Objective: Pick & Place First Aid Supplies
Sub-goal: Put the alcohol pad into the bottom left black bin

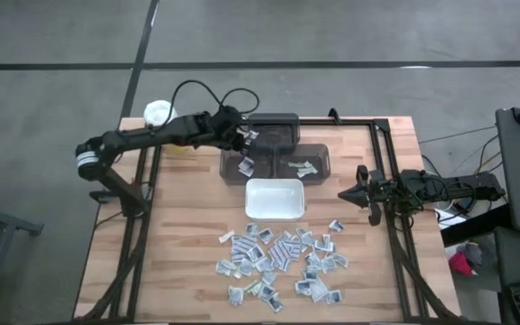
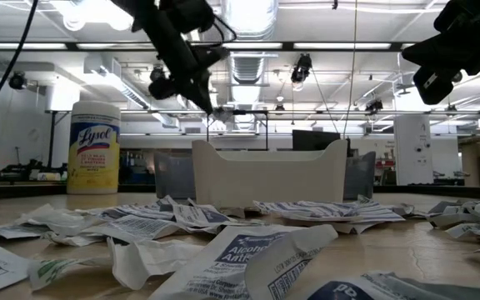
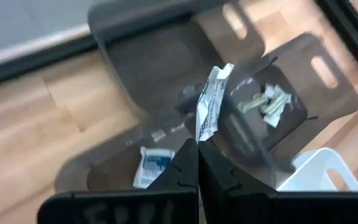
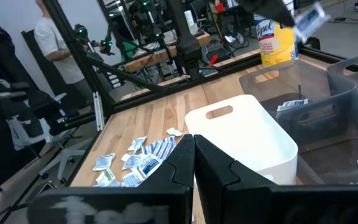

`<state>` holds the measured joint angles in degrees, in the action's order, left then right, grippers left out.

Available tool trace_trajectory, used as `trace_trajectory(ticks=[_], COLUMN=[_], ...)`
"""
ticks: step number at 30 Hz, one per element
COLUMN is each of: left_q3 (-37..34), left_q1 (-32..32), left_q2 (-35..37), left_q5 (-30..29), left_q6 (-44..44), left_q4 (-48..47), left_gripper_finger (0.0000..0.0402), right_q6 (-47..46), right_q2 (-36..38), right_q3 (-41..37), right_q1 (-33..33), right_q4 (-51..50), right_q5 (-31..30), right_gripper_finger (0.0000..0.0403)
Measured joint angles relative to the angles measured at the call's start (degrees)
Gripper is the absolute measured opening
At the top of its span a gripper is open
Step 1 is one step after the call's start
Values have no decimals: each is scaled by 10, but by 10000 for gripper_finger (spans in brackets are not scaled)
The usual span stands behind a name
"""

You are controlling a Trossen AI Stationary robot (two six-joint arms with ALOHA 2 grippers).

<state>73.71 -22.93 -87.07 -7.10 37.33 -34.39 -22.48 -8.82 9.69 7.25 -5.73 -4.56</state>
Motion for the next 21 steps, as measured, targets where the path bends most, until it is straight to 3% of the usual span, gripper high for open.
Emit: trace_trajectory(ticks=[12, 21], left_q3=[-160, -189], left_q1=[-2, 5], left_q2=[0, 0], left_q5=[57, 68], left_q6=[98, 119], left_q4=[105, 129], left_gripper_finger=[0, 0], right_q6=[2, 2], right_q2=[0, 0], right_q3=[0, 0], right_q1=[0, 0], right_q4=[0, 0], right_q5=[0, -1], right_gripper_finger=[8, 8])
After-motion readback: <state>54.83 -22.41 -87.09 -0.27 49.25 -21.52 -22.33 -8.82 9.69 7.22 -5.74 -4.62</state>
